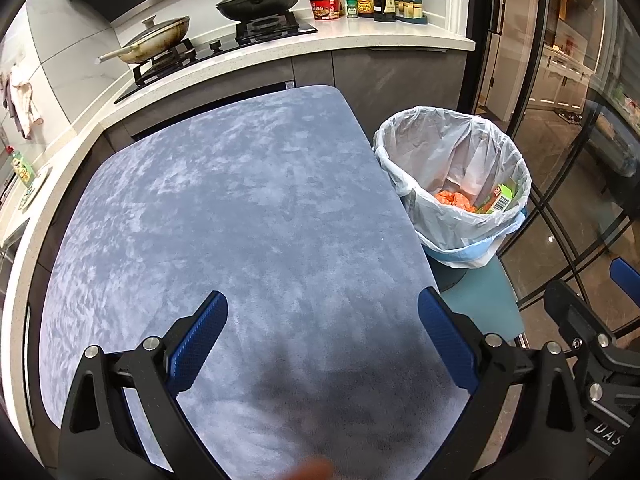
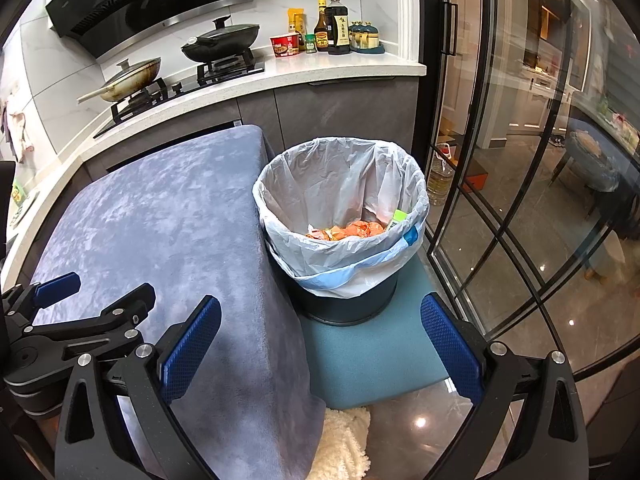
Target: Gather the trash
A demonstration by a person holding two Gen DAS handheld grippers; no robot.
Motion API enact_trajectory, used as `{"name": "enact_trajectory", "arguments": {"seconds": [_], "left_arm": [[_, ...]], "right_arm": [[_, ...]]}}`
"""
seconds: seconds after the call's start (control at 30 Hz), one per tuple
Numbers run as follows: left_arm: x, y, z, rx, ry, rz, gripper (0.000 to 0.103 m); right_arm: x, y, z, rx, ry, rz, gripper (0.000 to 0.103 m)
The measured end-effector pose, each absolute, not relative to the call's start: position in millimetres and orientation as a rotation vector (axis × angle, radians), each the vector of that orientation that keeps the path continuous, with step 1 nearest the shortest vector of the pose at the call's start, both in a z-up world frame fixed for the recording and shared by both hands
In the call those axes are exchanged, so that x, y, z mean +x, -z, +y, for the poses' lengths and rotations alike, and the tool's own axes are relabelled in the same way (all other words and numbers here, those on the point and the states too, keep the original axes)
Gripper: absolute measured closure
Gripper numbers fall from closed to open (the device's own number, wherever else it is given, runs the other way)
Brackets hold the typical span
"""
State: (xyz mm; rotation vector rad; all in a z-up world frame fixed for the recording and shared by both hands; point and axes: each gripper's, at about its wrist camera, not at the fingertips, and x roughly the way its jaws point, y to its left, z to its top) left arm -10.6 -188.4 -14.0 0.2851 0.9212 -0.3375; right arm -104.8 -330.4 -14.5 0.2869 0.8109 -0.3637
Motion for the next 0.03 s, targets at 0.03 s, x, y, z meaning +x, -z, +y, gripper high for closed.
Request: {"name": "enact_trajectory", "arguments": {"seconds": [0.03], "left_arm": [[-10.5, 14.2, -188.4, 0.284, 0.339, 0.923, 0.011]], "right_arm": [[-105.0, 14.5, -330.5, 0.287, 0.363, 0.811, 0.007]]}}
